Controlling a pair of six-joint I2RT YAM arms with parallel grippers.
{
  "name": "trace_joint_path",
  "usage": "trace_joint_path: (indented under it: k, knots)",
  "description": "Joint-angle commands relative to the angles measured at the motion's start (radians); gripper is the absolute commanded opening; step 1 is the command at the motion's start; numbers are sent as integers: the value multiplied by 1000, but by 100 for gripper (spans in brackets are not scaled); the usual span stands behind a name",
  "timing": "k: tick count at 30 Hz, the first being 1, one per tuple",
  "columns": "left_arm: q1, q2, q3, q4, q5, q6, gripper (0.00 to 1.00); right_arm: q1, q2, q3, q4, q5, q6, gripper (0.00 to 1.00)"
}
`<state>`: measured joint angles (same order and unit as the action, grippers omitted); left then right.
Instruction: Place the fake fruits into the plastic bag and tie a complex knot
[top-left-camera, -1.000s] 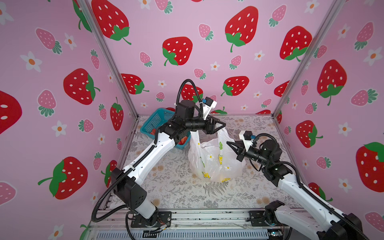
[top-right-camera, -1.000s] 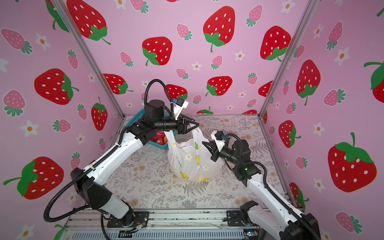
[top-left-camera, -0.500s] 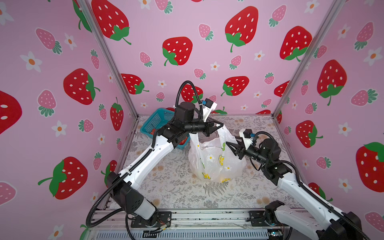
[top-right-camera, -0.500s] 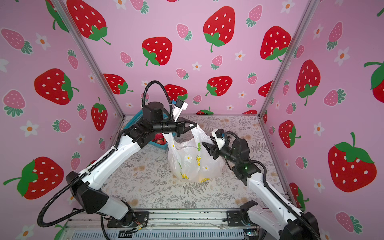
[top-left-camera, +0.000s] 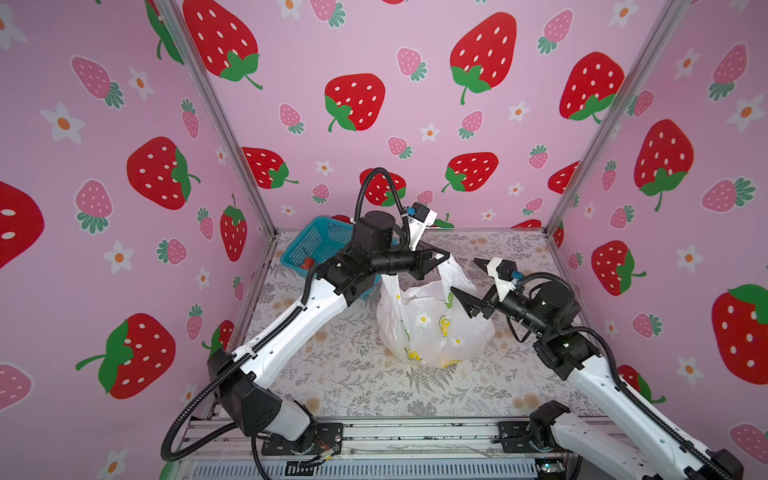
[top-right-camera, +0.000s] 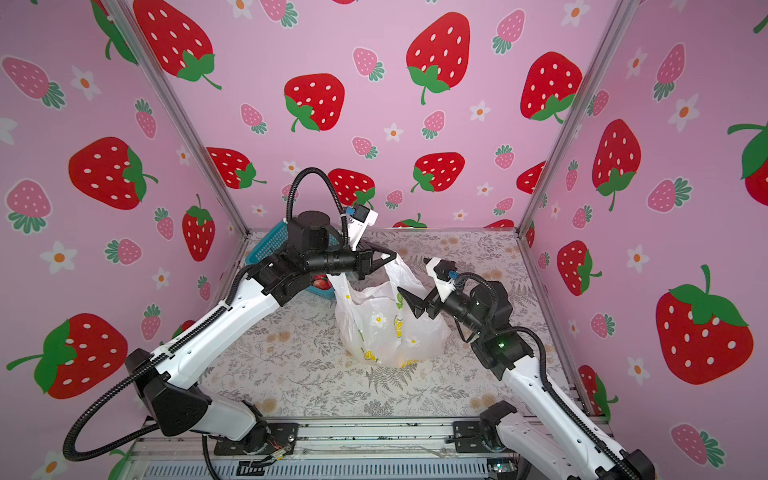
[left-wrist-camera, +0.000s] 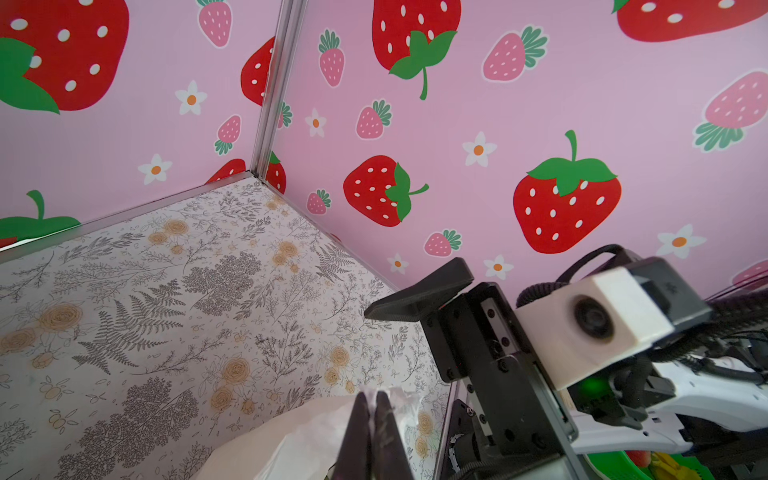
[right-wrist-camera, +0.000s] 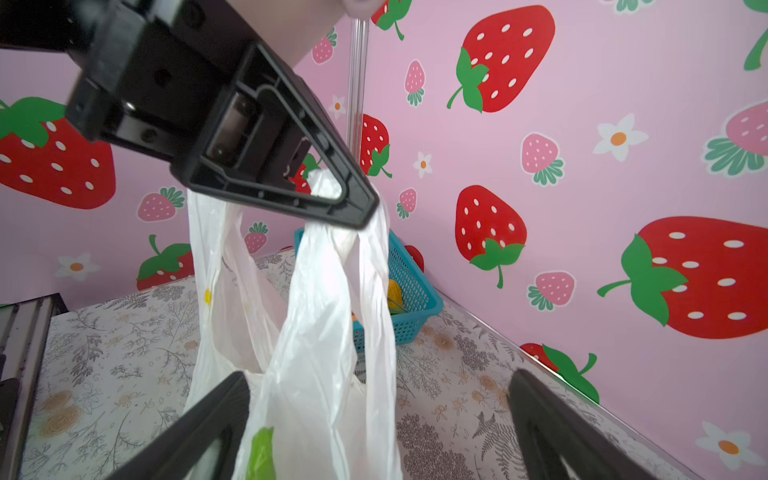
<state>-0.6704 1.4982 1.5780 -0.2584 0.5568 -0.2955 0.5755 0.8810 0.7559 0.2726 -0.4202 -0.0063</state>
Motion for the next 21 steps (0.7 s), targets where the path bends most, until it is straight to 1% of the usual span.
trace_joint_path:
  k: [1,4,6,7,9,10,11,12,14,16,17,18,19,21]
  knots:
    - [-6,-33,-12,21,-3,-5,0,6,24,59,-7,-61,-22,100]
    - [-7,-38,-15,24,2,-5,0,6,112,113,-18,-69,-4,100]
    - [-9,-42,-18,29,9,-7,0,6,168,138,-23,-104,-16,100]
    - [-8,-44,-18,33,12,-9,0,5,196,143,-16,-141,-18,97]
    - [-8,-48,-19,36,11,-13,0,5,232,136,-2,-249,-17,79]
    - [-9,-50,-20,37,12,-16,0,5,239,117,12,-282,-12,65]
    - [-7,-54,-22,39,10,-18,0,5,237,89,30,-286,-6,51]
    - [-8,-57,-26,44,11,-22,0,4,230,59,46,-278,-4,42]
    - [-9,-68,-43,67,9,-37,0,-2,210,-23,104,-267,10,26]
    - [-8,-75,-56,88,14,-53,0,-5,200,-81,136,-266,12,13]
    - [-8,-76,-60,96,19,-62,0,-5,198,-104,141,-256,10,6]
    - [-10,-76,-64,102,25,-69,0,-5,195,-122,144,-246,11,3]
    - [-10,-77,-69,110,34,-78,0,-7,190,-134,144,-230,9,3]
    - [-12,-78,-78,119,38,-85,0,-6,180,-136,138,-200,7,5]
